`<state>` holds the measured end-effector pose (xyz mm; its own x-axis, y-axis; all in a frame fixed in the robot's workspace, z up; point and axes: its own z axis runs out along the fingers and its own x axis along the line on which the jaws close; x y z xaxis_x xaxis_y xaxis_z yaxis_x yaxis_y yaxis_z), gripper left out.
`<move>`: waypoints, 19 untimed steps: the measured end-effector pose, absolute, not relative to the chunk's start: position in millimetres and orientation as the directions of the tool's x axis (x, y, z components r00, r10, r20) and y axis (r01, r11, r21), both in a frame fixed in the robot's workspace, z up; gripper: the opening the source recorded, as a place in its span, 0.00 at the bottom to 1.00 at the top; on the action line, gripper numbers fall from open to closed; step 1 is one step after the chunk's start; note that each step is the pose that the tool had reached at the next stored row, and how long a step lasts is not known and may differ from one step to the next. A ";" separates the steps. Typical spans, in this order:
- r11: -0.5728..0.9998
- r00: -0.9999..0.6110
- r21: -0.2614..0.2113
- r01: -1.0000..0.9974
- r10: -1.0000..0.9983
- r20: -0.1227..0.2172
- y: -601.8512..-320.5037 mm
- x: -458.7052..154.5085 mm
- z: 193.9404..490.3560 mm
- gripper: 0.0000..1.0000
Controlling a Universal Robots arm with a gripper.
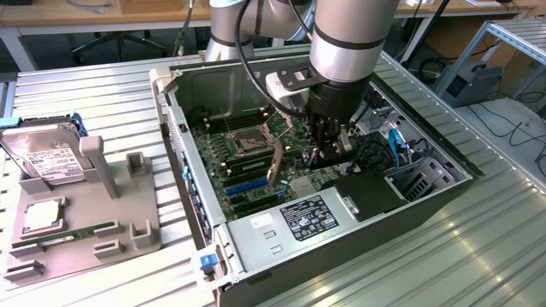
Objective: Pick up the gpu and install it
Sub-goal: 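Insert the gpu into the slot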
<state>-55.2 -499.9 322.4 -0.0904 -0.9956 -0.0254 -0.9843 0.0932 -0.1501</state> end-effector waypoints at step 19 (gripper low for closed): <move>0.093 -0.090 -0.150 -0.984 -0.996 -0.025 -499.9 -61.9 313.6 0.27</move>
<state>-61.9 -499.9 313.6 -0.0903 -0.9956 -0.0255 -0.9843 0.0931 -0.1501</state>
